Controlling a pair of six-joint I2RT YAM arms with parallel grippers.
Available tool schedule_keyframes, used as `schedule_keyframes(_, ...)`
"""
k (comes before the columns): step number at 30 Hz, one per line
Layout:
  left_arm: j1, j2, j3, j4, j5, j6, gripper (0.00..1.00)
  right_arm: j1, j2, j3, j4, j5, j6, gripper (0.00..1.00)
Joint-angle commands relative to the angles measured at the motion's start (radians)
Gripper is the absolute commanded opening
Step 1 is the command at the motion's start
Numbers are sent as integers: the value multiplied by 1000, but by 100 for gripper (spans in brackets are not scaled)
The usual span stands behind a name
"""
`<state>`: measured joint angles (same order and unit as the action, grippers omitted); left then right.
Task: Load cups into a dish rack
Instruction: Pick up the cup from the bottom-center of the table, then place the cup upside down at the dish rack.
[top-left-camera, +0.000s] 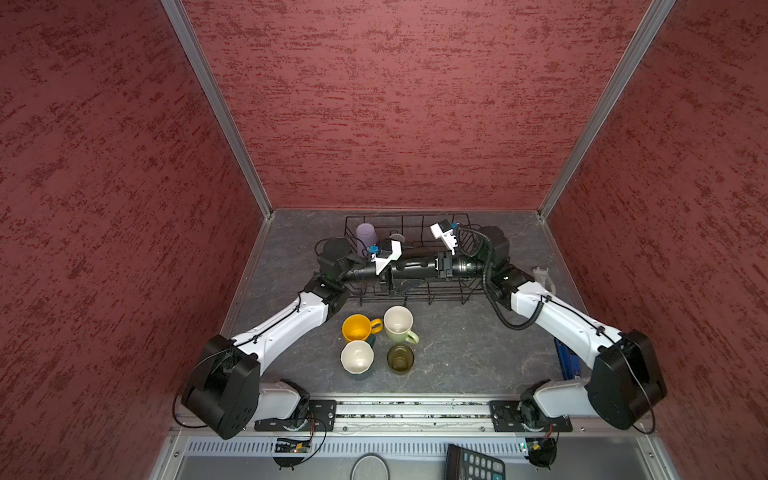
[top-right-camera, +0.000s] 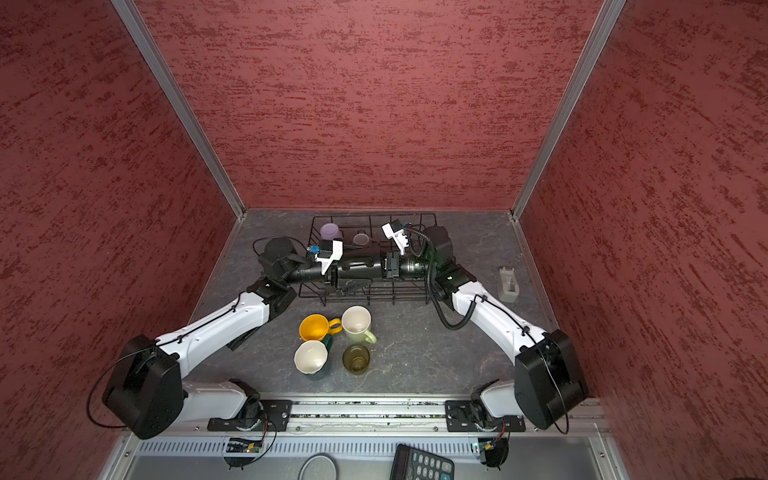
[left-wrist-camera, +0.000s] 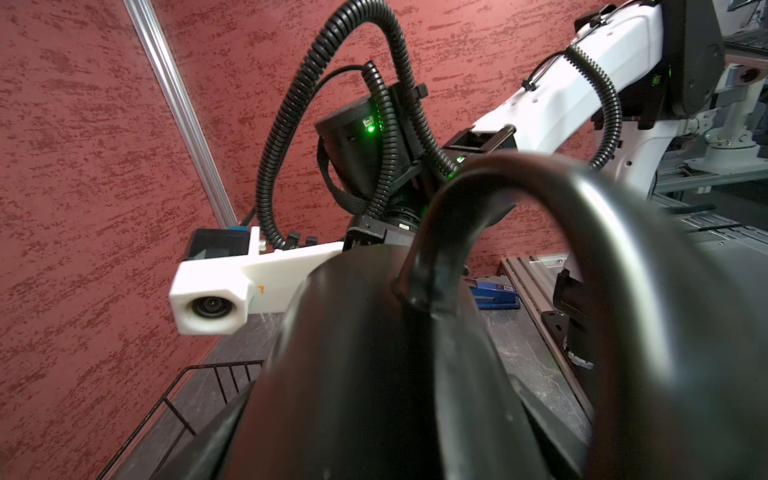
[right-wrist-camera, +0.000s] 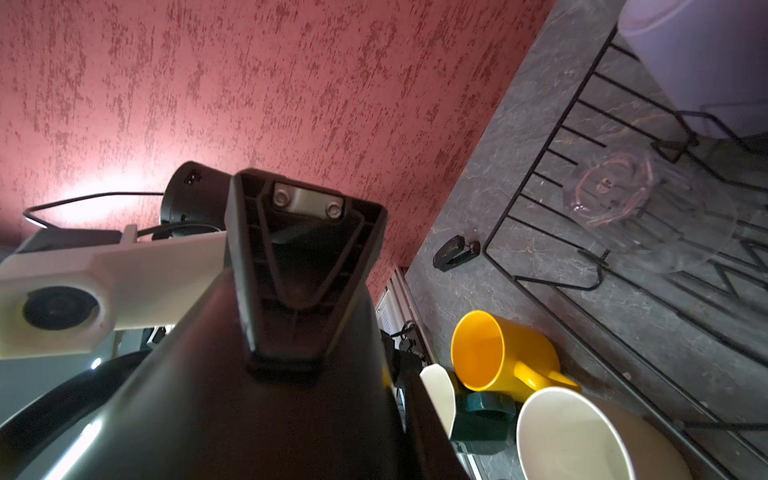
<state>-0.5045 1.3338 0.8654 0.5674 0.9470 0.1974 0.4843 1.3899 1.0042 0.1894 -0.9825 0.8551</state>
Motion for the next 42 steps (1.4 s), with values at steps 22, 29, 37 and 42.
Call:
schedule_keyframes(22,27,-78,318,-636,-326,-35,0,-248,-210,7,-290,209,-236,95)
schedule_keyframes(29,39,-20,453,-936,-450,-104,0,-362,-283,-40,-219,264,-229,99)
schedule_keyframes(37,38,93,625,-1259,-526,-125,0,-391,-279,-41,-254,286,-262,99)
schedule_keyframes(42,36,184,748,-1412,-622,-121,0,-393,-279,-54,-250,292,-267,99)
